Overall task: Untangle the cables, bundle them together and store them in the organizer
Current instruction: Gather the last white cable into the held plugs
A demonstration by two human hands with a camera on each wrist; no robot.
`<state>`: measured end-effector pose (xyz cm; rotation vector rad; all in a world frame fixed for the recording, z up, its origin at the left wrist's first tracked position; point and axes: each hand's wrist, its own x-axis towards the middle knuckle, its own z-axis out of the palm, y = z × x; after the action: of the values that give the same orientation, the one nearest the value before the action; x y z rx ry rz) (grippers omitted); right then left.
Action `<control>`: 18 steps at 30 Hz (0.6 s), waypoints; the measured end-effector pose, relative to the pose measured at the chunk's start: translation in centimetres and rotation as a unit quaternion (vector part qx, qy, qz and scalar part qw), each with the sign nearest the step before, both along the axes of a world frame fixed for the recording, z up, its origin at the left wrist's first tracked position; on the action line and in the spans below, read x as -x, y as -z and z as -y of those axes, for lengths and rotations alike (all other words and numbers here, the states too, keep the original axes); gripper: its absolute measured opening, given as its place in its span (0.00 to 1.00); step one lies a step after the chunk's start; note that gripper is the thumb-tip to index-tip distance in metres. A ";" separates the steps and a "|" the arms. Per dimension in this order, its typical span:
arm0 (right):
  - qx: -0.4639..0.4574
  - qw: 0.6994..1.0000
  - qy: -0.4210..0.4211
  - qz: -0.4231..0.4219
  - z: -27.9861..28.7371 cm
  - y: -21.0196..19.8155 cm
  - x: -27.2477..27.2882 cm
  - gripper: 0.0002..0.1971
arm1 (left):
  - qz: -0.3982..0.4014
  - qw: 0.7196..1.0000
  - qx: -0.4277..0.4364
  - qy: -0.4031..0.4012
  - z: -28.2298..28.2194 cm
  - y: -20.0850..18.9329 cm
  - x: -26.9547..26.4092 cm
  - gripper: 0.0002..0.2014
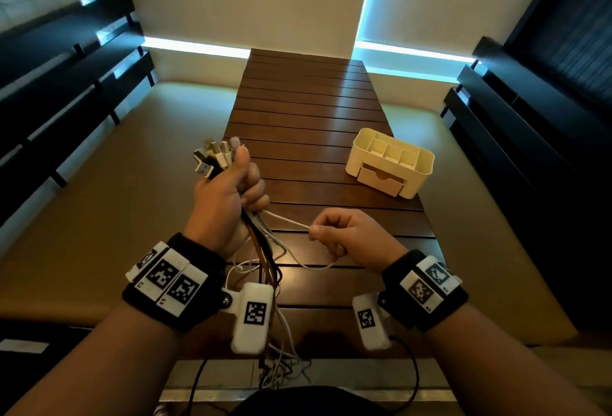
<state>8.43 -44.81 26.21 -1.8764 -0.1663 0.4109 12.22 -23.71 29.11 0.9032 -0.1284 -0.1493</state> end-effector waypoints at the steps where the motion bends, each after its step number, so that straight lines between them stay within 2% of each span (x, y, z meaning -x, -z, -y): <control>1: 0.034 0.999 0.002 0.017 0.2 0.0 0.0 0.08 | -0.001 1.000 -0.001 -0.004 -0.2 0.0 0.0 0.14; 5: 0.085 0.995 0.028 0.053 1.1 0.3 -0.4 0.10 | -0.001 1.000 -0.015 -0.011 -0.9 0.2 -0.1 0.17; 12: 0.092 0.981 0.073 0.154 0.3 -1.1 -0.4 0.10 | 0.026 0.990 -0.139 0.004 0.1 0.7 0.6 0.20; 16: 0.074 0.979 0.064 0.179 -0.3 -2.0 -0.4 0.08 | 0.063 0.982 -0.175 0.035 0.9 1.0 0.8 0.22; 18: 0.065 0.979 0.054 0.184 -0.7 -2.2 -0.3 0.06 | 0.113 0.972 -0.195 0.066 1.0 0.9 1.0 0.19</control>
<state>8.71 -44.15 28.45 -2.0667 -0.2889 -0.0040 11.21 -24.73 28.18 1.3052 -0.3811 -0.1992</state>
